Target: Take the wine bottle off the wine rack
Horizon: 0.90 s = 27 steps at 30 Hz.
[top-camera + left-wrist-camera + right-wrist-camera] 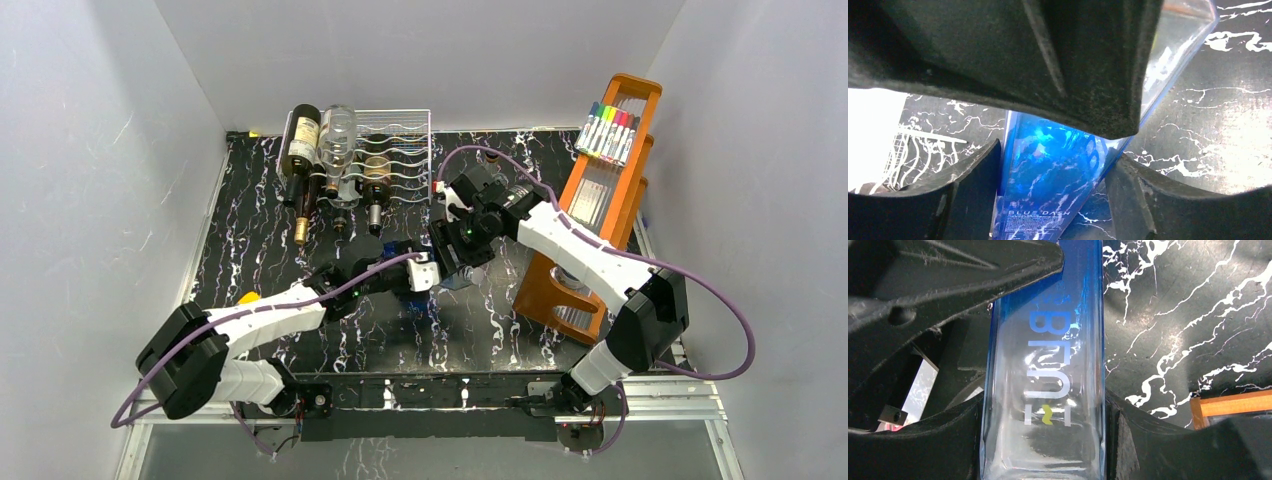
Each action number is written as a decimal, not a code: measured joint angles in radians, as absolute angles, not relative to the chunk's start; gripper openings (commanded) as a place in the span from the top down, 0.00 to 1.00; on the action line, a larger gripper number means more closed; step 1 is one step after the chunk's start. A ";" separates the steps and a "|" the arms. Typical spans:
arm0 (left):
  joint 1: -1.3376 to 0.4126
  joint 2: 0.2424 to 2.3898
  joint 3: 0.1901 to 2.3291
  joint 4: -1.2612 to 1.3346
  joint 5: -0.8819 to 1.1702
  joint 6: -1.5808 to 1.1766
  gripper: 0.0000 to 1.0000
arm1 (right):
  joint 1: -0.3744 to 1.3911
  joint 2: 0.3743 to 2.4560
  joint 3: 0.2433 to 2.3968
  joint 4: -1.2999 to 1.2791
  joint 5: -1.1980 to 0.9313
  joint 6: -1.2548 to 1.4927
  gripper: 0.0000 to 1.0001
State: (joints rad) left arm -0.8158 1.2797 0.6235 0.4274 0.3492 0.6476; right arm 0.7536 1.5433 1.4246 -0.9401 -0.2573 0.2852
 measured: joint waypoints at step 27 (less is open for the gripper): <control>-0.826 1.206 0.616 0.469 0.171 0.346 1.00 | 0.742 1.267 1.377 -0.688 -0.065 0.416 0.02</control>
